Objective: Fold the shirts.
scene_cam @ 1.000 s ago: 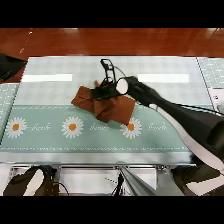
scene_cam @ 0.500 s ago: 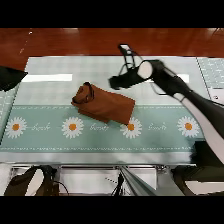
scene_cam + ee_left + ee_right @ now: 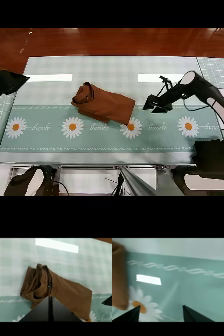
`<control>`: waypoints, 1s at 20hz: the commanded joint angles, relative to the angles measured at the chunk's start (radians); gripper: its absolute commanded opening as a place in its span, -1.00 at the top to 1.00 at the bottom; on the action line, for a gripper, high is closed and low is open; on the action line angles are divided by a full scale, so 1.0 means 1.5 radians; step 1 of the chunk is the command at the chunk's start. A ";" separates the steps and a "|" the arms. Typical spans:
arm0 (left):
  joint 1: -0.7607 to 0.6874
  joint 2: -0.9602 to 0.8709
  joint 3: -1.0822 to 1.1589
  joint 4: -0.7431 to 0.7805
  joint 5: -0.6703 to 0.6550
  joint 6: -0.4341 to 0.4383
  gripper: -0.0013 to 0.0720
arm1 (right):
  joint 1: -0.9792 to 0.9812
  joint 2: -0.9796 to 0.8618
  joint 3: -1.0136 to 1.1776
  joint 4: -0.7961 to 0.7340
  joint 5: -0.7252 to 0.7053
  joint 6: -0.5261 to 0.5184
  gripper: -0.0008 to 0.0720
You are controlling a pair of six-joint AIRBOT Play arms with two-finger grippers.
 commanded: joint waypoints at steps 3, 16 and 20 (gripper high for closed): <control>0.001 -0.001 0.000 0.010 -0.025 -0.001 0.91 | 0.106 0.000 -0.101 0.216 -0.269 -0.079 -0.67; 0.000 -0.020 0.000 0.010 -0.010 0.000 0.91 | 0.013 0.195 -0.096 0.214 -0.175 -0.107 0.91; -0.001 -0.074 0.000 0.010 0.006 0.000 0.91 | -0.175 0.417 -0.096 0.082 -0.056 0.028 0.91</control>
